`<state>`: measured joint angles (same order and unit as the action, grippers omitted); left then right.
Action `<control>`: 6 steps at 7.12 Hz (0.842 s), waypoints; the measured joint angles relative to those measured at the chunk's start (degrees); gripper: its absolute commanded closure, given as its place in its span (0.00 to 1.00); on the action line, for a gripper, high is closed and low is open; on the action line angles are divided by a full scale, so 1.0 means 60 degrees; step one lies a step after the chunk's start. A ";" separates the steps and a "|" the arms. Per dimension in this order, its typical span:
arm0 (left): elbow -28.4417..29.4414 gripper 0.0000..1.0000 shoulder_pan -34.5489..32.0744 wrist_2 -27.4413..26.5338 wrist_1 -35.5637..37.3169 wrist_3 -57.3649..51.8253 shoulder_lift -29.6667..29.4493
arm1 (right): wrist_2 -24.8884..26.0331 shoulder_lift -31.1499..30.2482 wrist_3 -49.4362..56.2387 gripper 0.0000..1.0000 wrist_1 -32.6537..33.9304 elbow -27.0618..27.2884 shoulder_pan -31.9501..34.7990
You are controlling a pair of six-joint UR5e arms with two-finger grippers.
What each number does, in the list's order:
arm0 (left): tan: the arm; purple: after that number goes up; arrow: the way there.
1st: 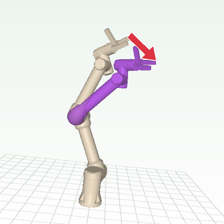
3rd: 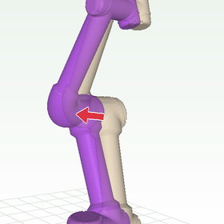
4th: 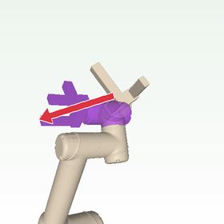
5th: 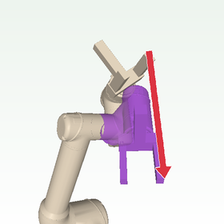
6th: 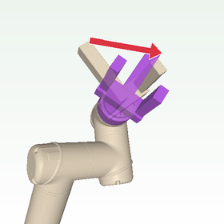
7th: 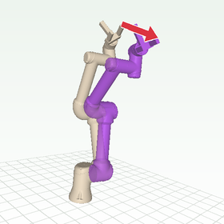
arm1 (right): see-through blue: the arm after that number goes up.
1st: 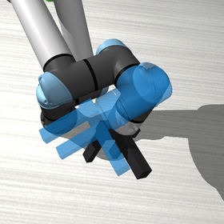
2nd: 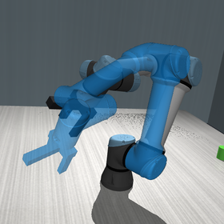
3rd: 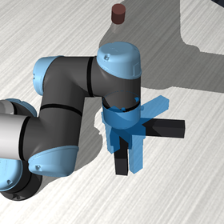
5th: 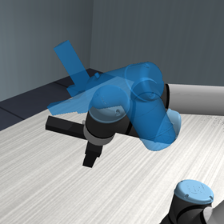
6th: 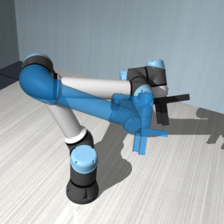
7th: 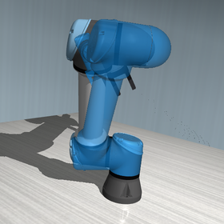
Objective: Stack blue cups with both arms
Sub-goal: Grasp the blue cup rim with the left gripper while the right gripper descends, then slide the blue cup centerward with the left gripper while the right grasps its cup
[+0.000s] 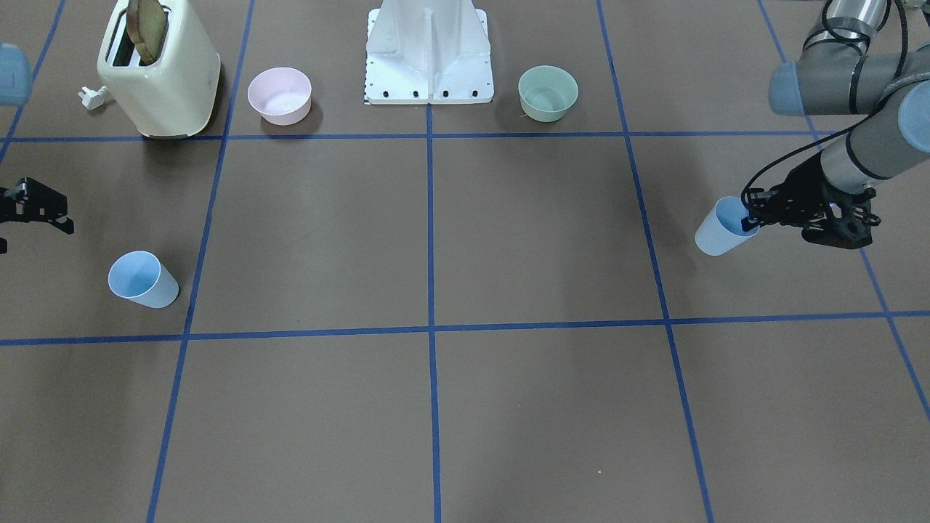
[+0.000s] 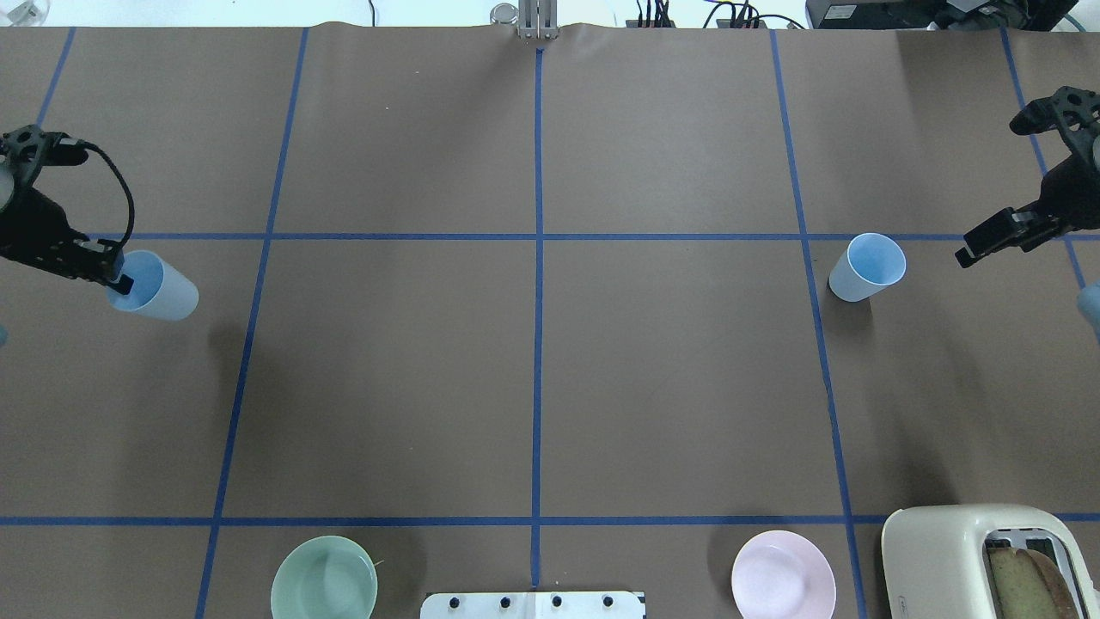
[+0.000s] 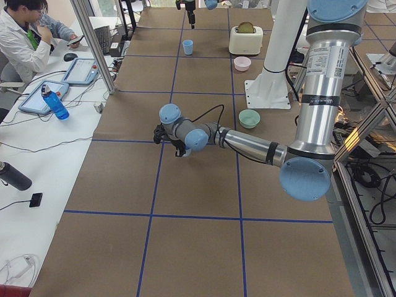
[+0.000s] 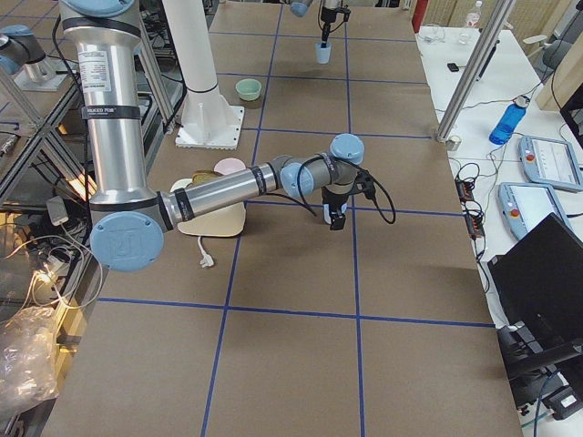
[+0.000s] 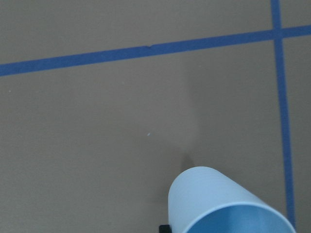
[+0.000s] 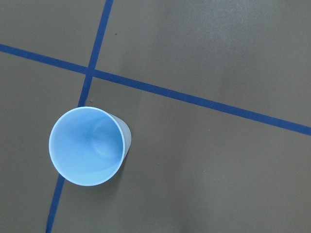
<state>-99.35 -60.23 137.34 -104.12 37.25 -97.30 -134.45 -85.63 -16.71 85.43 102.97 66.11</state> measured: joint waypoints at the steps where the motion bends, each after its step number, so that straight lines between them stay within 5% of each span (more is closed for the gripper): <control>1: -0.0273 1.00 0.0086 -0.0022 0.0667 0.0704 -0.0596 | 0.0012 0.0108 0.0009 0.06 -0.0004 -0.0171 -0.0083; 6: -0.0234 1.00 0.2456 -0.0957 0.1234 0.5036 -0.3238 | 0.0055 0.0801 -0.0575 0.11 -0.0004 -0.0567 -0.0611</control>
<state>-100.76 -45.50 131.60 -96.71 67.47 -116.73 -134.12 -80.83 -20.16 85.41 99.56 62.44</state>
